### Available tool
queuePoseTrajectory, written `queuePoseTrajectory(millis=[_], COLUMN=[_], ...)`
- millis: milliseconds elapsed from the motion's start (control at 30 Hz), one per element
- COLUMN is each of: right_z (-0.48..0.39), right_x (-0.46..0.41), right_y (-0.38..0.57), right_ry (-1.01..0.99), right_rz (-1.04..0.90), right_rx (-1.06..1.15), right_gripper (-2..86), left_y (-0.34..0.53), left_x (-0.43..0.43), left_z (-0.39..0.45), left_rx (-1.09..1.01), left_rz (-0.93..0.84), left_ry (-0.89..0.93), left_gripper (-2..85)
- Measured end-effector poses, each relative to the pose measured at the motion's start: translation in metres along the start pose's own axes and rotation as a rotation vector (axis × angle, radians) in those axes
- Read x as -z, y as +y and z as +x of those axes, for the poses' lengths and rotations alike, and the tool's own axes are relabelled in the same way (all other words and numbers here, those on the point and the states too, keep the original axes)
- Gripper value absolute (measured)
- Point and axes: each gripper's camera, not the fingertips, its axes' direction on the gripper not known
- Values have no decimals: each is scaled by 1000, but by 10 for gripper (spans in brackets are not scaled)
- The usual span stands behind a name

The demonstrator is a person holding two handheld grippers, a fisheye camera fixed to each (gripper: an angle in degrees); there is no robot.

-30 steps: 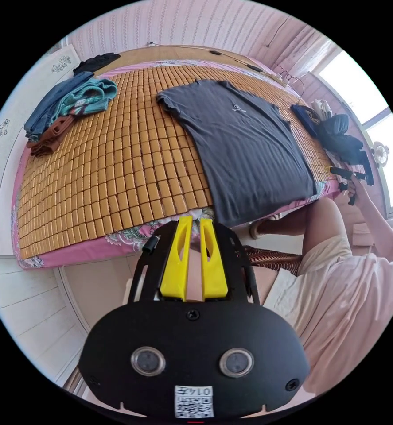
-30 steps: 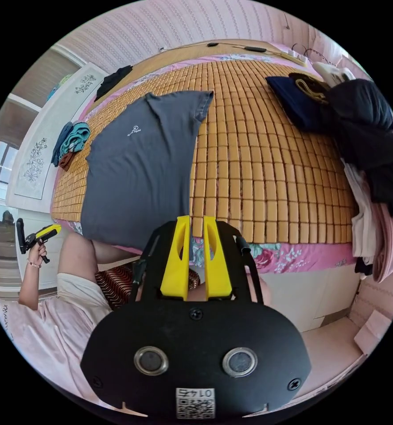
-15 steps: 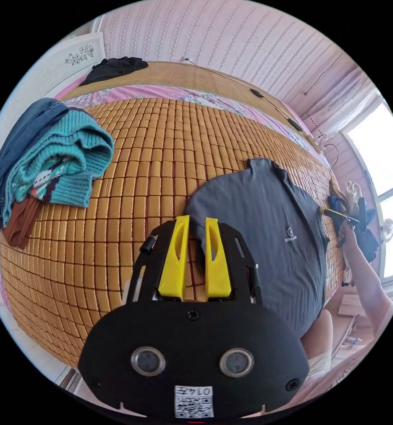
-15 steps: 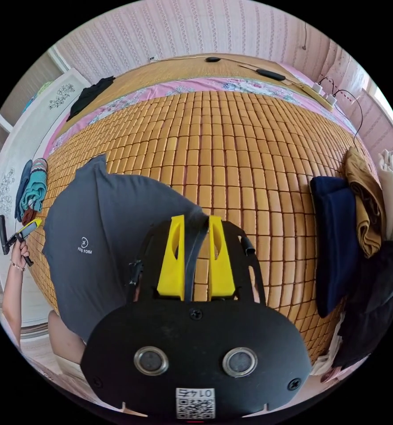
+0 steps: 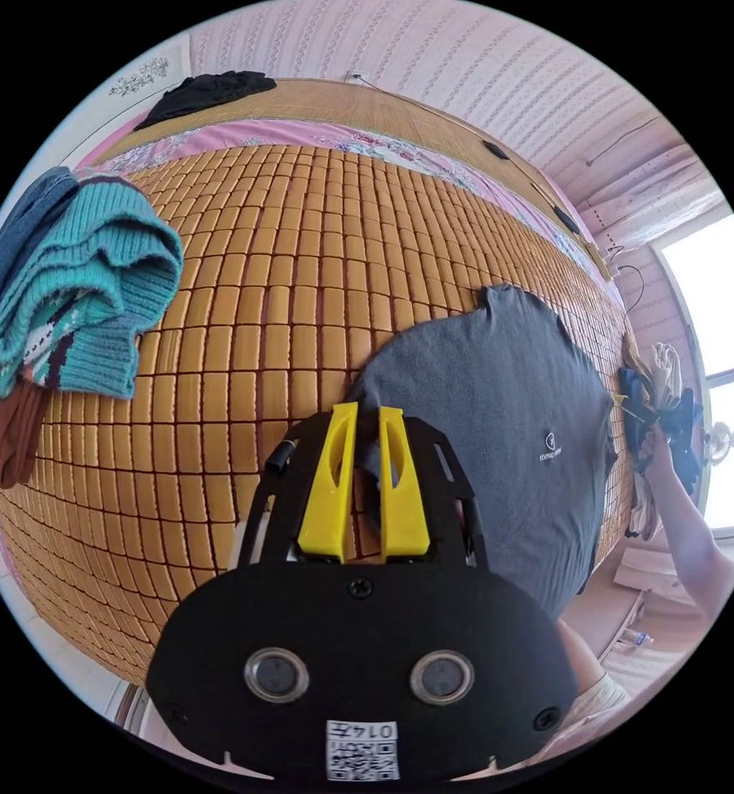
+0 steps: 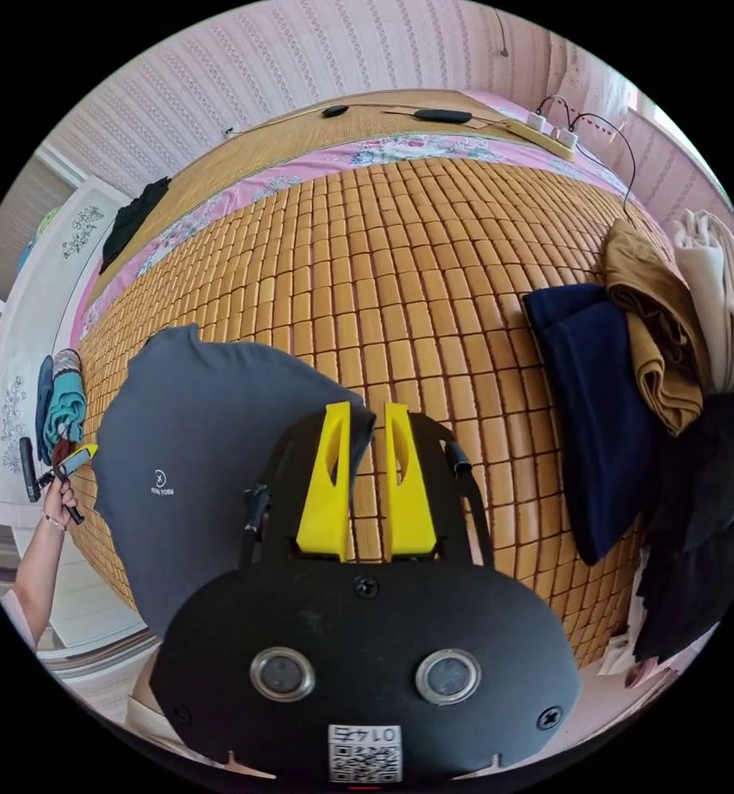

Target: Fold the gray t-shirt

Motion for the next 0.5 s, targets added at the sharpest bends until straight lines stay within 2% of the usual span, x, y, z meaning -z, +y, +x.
queuePoseTrajectory(millis=[67,200,367,500], right_z=[-22,-82,-216,-317], right_x=[10,14,-15,-42], right_y=[10,32,42,26], right_ry=[86,83,-128,-229], right_rz=[-2,-43,-138,-110], right_rx=[69,245,548,745], right_gripper=[59,47,27,23], left_y=[10,51,81,83], left_x=[15,38,35,27], left_z=[-5,-11,-17,-24], left_rx=[7,-13,6,-3], left_rz=[36,32,-1,23], left_ry=[12,20,34,56], left_gripper=[53,50,60,72])
